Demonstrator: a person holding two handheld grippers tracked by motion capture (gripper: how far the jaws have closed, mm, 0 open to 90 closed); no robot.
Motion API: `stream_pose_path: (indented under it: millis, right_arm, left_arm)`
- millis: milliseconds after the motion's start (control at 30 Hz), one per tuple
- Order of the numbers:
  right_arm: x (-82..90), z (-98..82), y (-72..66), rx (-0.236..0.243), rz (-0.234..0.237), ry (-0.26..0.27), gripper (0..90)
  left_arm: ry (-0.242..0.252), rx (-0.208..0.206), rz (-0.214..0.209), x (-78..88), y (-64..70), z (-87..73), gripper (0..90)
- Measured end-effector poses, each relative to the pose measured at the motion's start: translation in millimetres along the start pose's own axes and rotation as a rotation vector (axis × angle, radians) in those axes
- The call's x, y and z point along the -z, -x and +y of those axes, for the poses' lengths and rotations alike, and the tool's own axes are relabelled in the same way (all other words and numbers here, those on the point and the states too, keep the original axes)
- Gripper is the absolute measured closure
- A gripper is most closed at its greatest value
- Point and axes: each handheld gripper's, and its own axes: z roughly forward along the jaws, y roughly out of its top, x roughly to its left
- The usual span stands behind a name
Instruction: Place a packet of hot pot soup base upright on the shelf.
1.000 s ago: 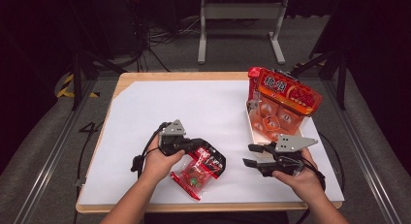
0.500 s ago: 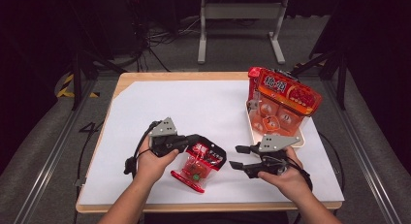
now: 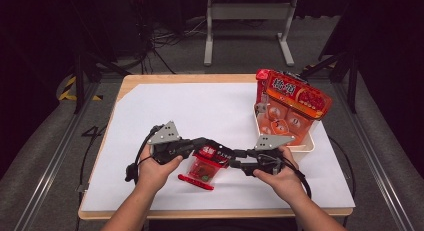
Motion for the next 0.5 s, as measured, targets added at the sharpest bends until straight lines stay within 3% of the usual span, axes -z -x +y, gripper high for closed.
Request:
stream_pose_path:
  millis: [200,267,500]
  right_arm:
    - [1.0,1.6,1.6,-0.003,0.003,0.015,82.7]
    - [3.6,2.2,2.6,-0.006,0.0,0.022,84.8]
    - [15.8,7.9,3.3,0.008,-0.016,0.044,88.5]
  left_arm:
    - [0.016,-0.004,-0.004,1.9,1.9,0.9,90.0]
    - [0.024,0.005,-0.004,2.4,3.3,1.4,90.0]
    - [0.043,-0.023,-0.01,3.2,8.0,6.1,90.0]
